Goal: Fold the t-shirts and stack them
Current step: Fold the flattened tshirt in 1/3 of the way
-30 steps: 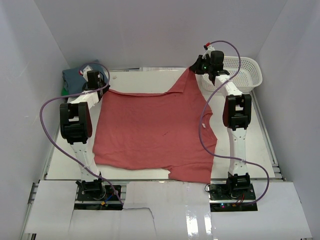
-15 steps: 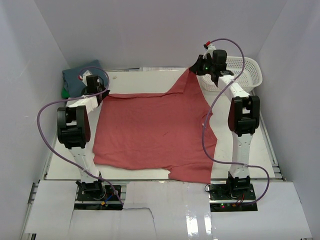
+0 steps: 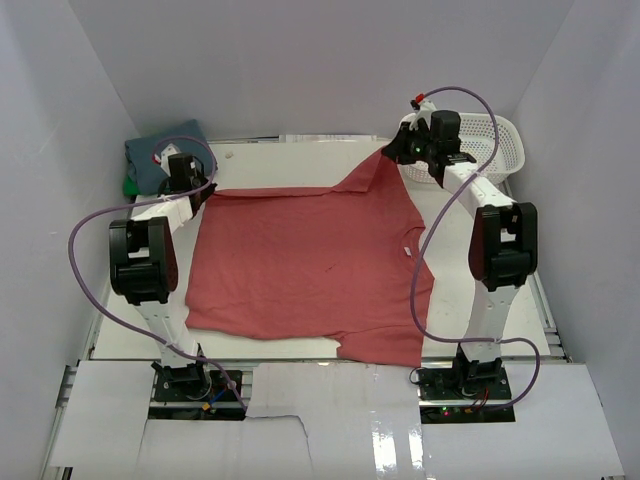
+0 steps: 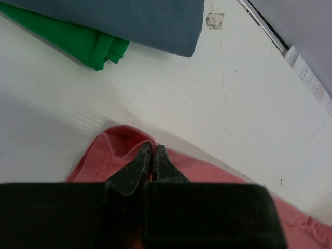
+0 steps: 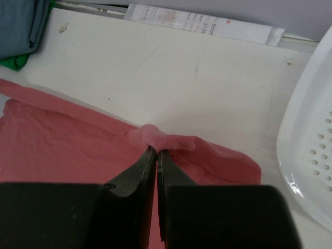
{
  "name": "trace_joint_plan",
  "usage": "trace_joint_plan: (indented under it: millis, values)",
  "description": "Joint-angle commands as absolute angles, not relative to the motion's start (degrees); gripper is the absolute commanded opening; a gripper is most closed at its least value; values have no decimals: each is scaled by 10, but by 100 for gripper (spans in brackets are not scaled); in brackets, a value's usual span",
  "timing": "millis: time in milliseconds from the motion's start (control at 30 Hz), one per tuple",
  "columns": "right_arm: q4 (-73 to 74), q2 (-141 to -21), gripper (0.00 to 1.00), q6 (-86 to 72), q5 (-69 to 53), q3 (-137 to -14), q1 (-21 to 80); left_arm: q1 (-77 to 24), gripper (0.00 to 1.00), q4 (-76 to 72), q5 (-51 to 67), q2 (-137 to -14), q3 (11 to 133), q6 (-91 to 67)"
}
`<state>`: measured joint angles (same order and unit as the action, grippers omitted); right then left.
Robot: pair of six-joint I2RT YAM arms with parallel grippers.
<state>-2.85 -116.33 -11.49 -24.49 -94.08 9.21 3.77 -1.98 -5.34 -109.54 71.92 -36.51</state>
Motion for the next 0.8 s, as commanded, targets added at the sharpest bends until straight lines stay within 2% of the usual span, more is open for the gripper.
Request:
trace_joint_plan:
  millis: [0, 767]
  values:
    - [-69, -1101, 8, -104, -240, -907, 97, 44, 0, -25, -53, -1033, 710, -367]
    - [-85, -951, 8, -98, -222, -746, 107, 61, 0, -5, -34, -995, 688, -361]
